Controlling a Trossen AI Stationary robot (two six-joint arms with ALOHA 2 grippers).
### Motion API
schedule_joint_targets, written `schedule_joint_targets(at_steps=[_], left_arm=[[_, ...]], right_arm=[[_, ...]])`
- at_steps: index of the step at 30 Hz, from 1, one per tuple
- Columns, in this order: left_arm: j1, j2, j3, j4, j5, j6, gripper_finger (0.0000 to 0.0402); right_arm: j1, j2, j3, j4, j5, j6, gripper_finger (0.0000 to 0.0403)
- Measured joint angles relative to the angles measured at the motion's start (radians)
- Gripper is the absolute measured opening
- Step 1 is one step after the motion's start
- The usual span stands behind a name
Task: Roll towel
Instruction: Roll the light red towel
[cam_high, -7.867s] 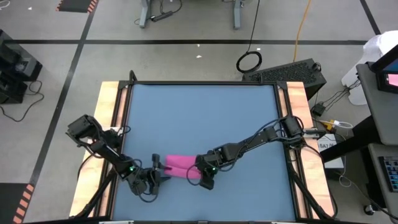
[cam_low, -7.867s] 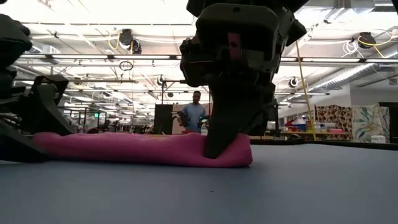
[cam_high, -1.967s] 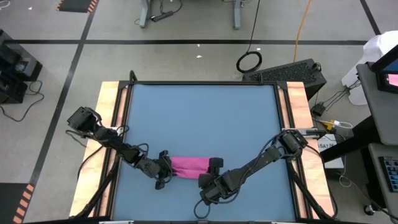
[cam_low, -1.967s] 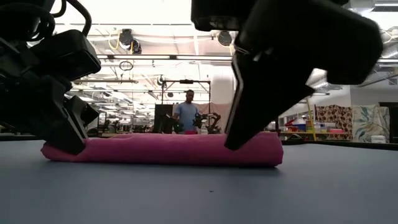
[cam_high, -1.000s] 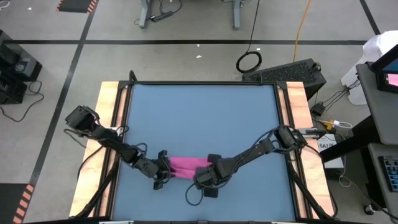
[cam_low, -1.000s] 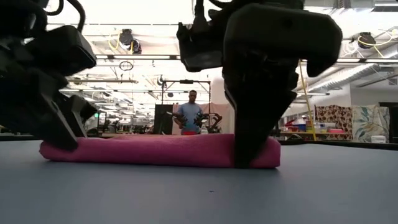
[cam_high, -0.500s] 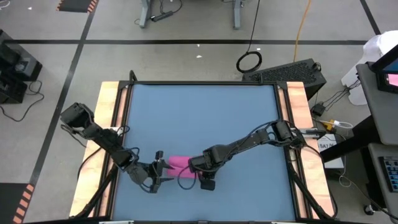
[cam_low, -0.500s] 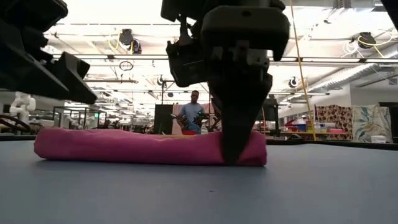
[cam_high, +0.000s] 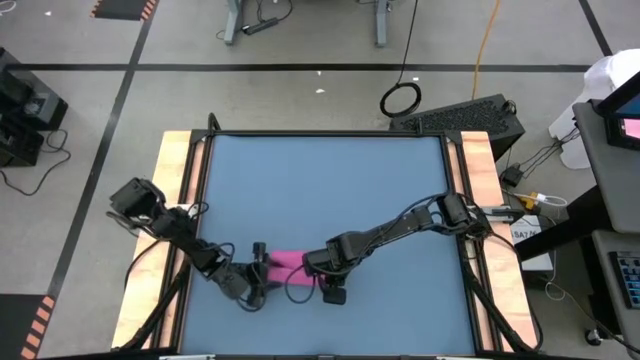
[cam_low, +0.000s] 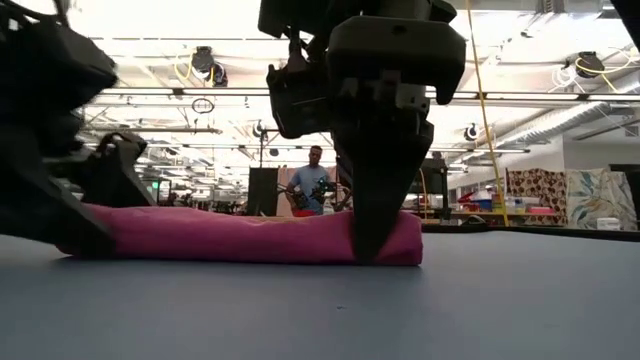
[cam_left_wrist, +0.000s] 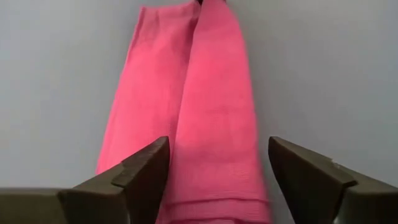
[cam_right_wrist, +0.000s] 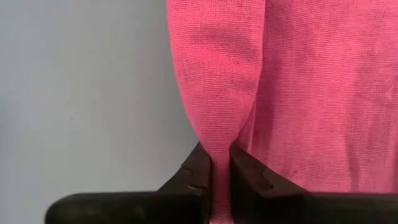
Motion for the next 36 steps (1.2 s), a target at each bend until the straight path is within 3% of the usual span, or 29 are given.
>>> schedule_joint_targets(at_steps=[4, 12, 15, 18, 28, 36], left_arm=[[0.037, 0.009, 0.000, -0.003, 0.079, -0.033, 0.0252], [0.051, 0.008, 0.001, 0.005, 0.090, -0.054, 0.0110], [0.048, 0.008, 0.001, 0.009, 0.105, -0.056, 0.0085], [0.039, 0.008, 0.002, 0.008, 0.122, -0.075, 0.0101], [-0.031, -0.021, 0.002, 0.010, 0.057, -0.079, 0.0240], [-0.119, -0.061, 0.002, 0.019, -0.088, -0.027, 0.0256]], right_arm=[[0.003, -0.001, 0.000, 0.000, 0.005, -0.013, 0.0020], [0.024, -0.002, 0.000, 0.000, 0.012, 0.014, 0.0020], [0.030, -0.002, 0.000, 0.000, 0.011, 0.016, 0.0020], [0.030, -0.002, 0.000, 0.000, 0.008, 0.023, 0.0020], [0.031, -0.002, 0.000, 0.020, 0.005, 0.039, 0.0020], [0.032, -0.002, 0.000, 0.024, 0.005, 0.065, 0.0020]])
